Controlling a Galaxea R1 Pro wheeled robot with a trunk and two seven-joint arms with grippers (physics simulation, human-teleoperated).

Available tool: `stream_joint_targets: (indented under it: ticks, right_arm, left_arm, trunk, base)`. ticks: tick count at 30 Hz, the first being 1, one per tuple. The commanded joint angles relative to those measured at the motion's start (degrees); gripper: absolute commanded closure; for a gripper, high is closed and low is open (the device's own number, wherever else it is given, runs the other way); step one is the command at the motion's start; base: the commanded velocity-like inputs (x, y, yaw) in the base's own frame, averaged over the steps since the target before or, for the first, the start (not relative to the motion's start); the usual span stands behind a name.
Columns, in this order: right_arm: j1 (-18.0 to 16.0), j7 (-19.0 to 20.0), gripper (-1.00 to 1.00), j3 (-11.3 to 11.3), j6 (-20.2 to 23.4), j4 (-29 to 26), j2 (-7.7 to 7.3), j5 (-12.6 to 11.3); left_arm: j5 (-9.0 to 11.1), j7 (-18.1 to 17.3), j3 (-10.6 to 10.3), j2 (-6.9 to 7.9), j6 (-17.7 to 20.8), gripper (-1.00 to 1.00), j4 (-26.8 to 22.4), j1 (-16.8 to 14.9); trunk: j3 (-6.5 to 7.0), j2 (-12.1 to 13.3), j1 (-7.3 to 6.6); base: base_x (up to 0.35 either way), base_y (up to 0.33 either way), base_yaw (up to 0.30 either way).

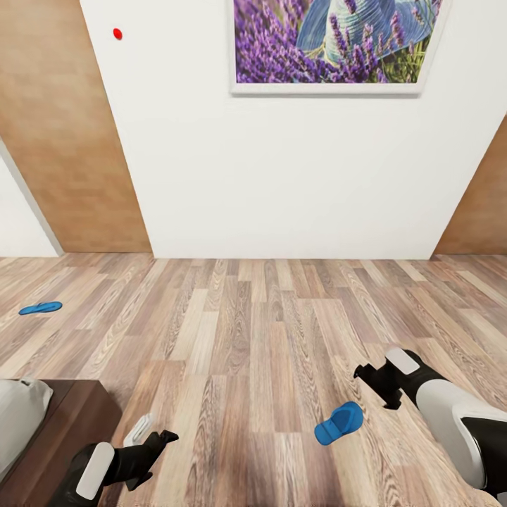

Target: In the bedroom, move the book from the bed onto either nightstand, and place the two sandals side by side next to the bed.

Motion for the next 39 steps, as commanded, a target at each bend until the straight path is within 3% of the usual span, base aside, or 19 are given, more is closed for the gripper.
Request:
stream_joint_targets:
  ticks: [1, 11, 17, 25, 33, 39]
  right_arm:
    - [0.0, -0.2, -1.0, -0.3, 0.3, -0.3, -0.19, -0.2]
    - [0.0, 0.5, -1.0, -0.3, 1.4, -2.8, -2.4, -0.2]
    - [0.0, 0.4, -1.0, -0.2, 4.6, -5.2, -3.38, -0.2]
    - [-0.8, 0.2, -1.0, -0.2, 7.0, -7.0, -3.72, -0.1]
    - [-2.3, 0.0, -1.0, -0.1, 7.4, -7.3, -3.76, -0.1]
    - [-3.7, -0.1, -1.0, -0.1, 7.7, -7.3, -3.65, 0.1]
  left_arm:
    - [0.4, 0.2, 0.1, 0.0, 0.3, -1.0, -0.1, 0.0]
    - [0.3, 0.2, 0.3, 0.33, 0.3, -1.0, -0.6, 0.0]
    - [0.4, 0.2, 0.3, 0.24, 0.9, -1.0, -2.9, 0.0]
    - [0.6, 0.1, 0.4, -0.5, 5.3, -1.0, -5.6, 0.0]
    - [1.1, -0.3, 0.4, -1.27, 6.6, -1.0, -8.8, 0.0]
    - [2.1, -3.7, 0.0, -1.93, 6.8, -1.0, -9.8, 0.0]
  trunk:
    - [-0.28, 0.0, 0.01]
    - [-2.5, -0.2, 0.27]
    - [-3.83, -0.3, 0.42]
    - [-5.6, -0.4, 0.63]
    - [-7.37, -0.5, 0.84]
    - [-8.7, -0.5, 0.99]
  base:
    - [0.0, 0.0, 0.0]
    - [0.0, 0.0, 0.0]
    - [0.0, 0.0, 0.0]
    - [0.0, 0.0, 0.0]
    - [0.0, 0.0, 0.0]
    - [0.0, 0.0, 0.0]
